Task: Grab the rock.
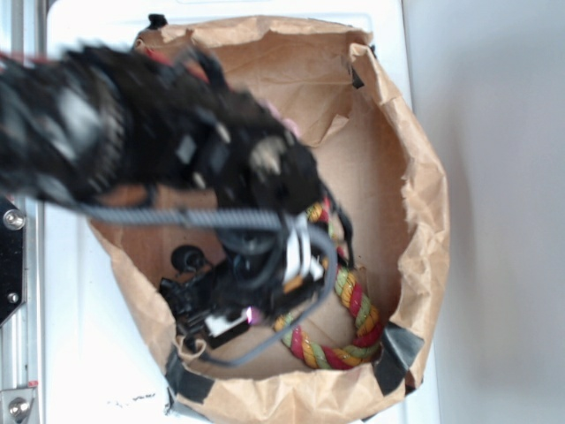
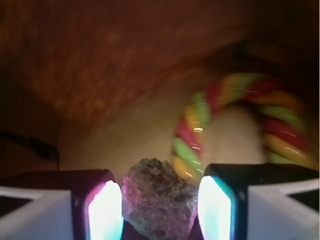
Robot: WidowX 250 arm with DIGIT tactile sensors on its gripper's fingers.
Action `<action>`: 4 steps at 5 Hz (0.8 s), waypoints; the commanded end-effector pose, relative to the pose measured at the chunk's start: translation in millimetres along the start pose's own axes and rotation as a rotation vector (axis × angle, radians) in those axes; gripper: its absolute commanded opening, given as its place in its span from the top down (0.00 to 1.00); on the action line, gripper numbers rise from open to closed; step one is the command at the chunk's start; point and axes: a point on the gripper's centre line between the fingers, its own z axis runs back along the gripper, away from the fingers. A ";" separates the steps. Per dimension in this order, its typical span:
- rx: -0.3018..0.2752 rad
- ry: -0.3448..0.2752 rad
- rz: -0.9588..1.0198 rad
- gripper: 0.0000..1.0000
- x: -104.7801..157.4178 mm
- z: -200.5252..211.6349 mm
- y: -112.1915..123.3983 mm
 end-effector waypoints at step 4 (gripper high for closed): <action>0.449 0.047 0.902 1.00 45.4 114.1 -21.2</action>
